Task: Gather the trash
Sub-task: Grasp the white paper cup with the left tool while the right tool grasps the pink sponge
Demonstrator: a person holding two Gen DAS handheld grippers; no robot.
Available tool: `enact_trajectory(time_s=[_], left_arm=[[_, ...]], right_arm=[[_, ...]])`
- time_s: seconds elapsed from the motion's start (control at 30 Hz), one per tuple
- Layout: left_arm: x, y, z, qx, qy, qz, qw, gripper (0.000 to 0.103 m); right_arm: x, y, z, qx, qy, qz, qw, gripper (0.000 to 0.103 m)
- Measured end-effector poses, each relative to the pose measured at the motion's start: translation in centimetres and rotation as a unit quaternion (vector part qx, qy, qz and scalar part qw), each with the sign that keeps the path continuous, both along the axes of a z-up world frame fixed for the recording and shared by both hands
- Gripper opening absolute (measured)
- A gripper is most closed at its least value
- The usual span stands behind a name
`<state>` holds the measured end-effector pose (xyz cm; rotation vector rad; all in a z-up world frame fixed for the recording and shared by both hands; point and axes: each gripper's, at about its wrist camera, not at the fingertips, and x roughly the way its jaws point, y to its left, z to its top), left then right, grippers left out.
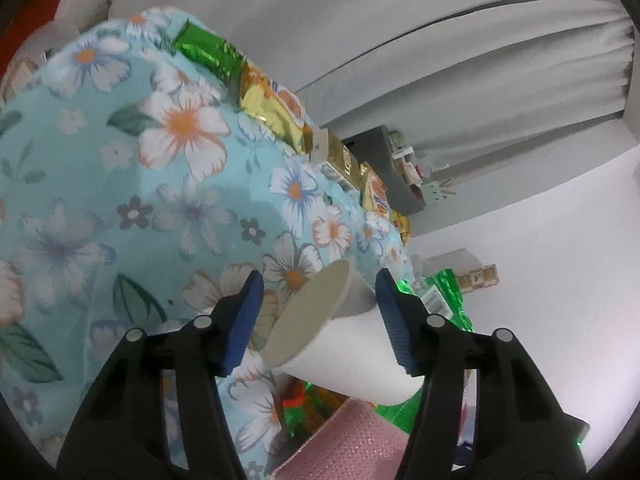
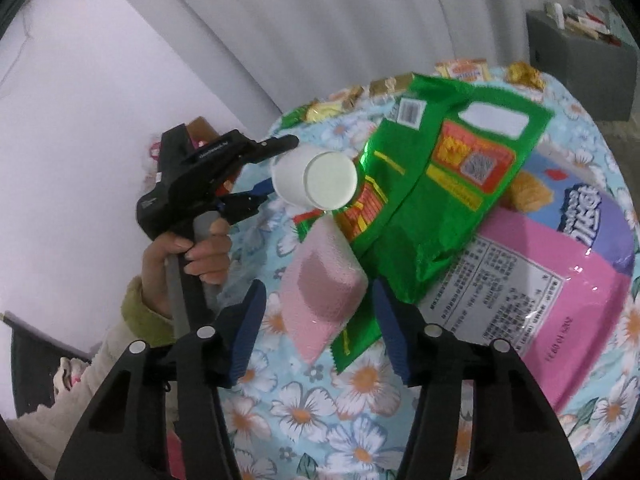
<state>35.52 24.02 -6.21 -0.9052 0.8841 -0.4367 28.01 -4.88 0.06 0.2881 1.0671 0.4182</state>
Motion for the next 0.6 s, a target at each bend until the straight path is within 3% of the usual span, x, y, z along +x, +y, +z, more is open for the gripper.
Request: enact_trajectory(time_s=[0.33,0.6], left_arm=[[-1.5,0.2,0.3,-0.024,-0.023,-0.027,0.9991,0.035],[-2.4,0.4,0.5,-0.036,-0.016,-0.039,0.9984,0.035]], right_arm=[[1.3,1.2,-1.8,-0.018,0.017,0.003,1.0,0.051],[2.2,2.3,-2.8,-0.018,0.025,0.008,1.0,0.051]])
